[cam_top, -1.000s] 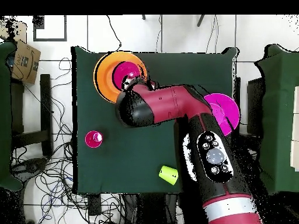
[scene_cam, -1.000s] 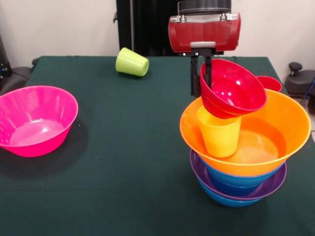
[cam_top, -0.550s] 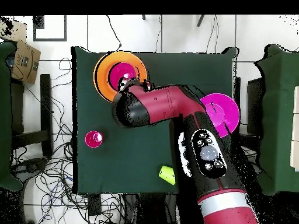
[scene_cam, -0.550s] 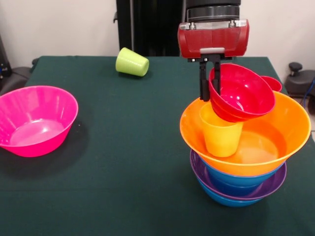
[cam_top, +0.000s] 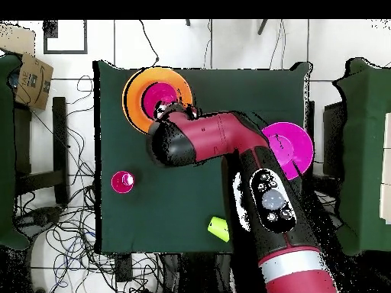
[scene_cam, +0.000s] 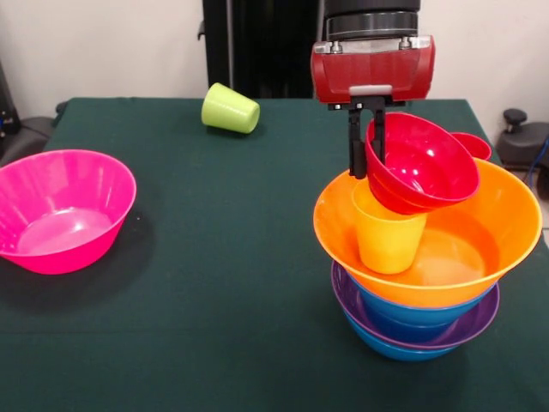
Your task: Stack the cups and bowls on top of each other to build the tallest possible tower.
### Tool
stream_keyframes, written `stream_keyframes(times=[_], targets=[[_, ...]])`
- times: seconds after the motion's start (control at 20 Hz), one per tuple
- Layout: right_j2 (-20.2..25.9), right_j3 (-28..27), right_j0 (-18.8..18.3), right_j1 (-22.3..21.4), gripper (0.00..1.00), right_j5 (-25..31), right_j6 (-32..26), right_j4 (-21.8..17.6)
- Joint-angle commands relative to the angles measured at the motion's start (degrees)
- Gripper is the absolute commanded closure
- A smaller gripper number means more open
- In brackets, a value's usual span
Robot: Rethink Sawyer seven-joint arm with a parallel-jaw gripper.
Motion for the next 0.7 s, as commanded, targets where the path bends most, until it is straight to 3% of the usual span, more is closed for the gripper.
stream_keyframes(times=[0.05, 0.7], targets=[[-1.78, 2.76, -0.19, 1.54, 1.00, -2.10, -3.17, -5.86], [-1.09, 3.03, -1.50, 2.00, 1.00, -2.91, -4.06, -6.34]])
